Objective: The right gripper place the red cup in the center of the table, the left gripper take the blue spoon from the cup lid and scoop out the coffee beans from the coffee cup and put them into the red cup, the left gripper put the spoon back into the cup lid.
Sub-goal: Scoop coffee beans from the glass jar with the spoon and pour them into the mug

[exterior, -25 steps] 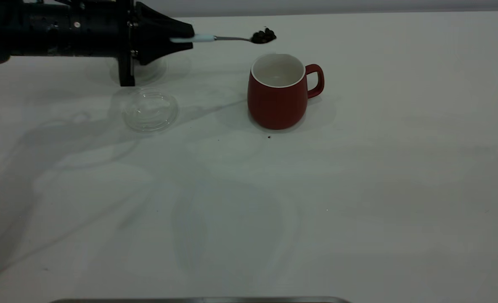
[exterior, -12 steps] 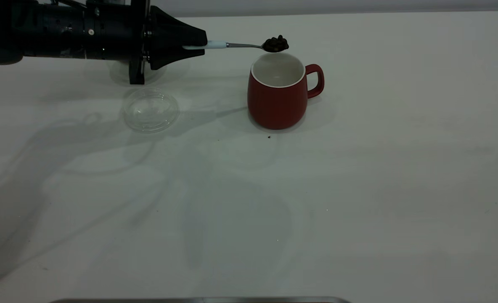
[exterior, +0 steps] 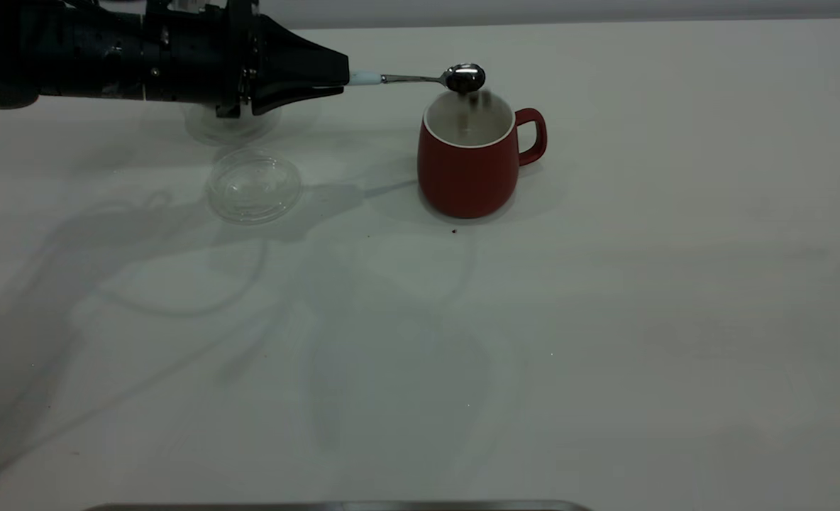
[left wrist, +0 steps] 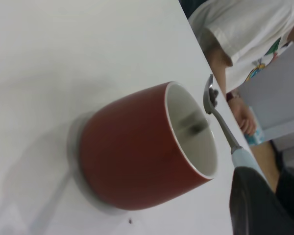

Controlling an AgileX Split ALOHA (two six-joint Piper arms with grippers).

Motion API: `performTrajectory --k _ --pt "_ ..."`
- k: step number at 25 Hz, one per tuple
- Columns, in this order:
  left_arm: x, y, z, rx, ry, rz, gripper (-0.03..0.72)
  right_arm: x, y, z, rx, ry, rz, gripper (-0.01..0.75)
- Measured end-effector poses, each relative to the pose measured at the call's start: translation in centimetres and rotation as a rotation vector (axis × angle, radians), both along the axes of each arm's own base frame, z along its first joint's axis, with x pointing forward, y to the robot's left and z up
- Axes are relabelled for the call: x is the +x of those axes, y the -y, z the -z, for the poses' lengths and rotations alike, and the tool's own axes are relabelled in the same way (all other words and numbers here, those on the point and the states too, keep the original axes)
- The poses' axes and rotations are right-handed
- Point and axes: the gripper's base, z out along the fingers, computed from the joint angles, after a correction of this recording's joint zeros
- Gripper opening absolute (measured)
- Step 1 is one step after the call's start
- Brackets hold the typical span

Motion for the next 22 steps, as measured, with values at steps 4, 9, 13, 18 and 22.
performTrajectory --k 4,9,13,18,22 --pt "0.02 0.00 -0.01 0.008 0.031 0.007 0.123 0.00 0.00 0.00 0.000 0.000 0.000 0.590" --pt "0.03 -0.01 -0.02 0.005 0.023 0.004 0.123 0.00 0.00 0.00 0.000 0.000 0.000 0.590" --pt "0.03 -0.01 -0.01 -0.002 -0.002 -0.004 0.123 0.00 0.00 0.00 0.000 0.000 0.000 0.590" --pt "-0.35 0.04 0.17 0.047 0.097 0.075 0.123 0.00 0.00 0.00 0.000 0.000 0.000 0.590" --pt "-0.47 0.04 0.24 0.083 0.208 0.127 0.123 0.00 0.00 0.00 0.000 0.000 0.000 0.590"
